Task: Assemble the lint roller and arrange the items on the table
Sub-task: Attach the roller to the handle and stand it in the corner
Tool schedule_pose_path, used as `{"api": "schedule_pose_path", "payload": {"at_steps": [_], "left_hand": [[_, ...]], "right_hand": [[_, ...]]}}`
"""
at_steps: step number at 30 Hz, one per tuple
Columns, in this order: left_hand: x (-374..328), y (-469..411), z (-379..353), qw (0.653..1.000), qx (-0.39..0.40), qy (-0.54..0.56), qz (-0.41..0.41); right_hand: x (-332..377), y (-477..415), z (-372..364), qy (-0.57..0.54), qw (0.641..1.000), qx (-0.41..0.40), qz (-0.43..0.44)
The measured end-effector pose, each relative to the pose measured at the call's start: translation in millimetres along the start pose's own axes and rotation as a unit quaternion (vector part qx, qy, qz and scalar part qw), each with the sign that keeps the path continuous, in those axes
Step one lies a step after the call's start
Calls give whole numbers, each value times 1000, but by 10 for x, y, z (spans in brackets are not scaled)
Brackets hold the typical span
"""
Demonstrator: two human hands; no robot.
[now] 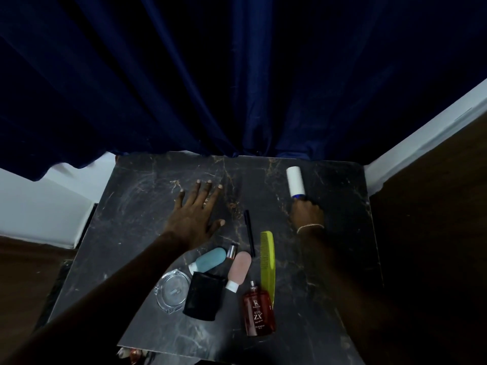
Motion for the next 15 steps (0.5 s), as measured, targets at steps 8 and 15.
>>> {"api": "schedule_pose_path", "payload": {"at_steps": [8,15], "left_hand": [[-197,-157,48,1000,4,12,-12],[-563,-409,116,998,22,35,-48]], "right_hand": [[-1029,-18,484,-82,987,-84,-112],[-1173,-14,646,-198,960,-126,-153]]}}
Point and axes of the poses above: each hand's wrist, its own y-axis away from the middle knuckle, its own z-axis out of the back of the hand, x = y × z, the point moved 8 cm from there along -y, towards the middle knuckle, and after that the axes turned 13 degrees about -y, right-handed, at the moved point
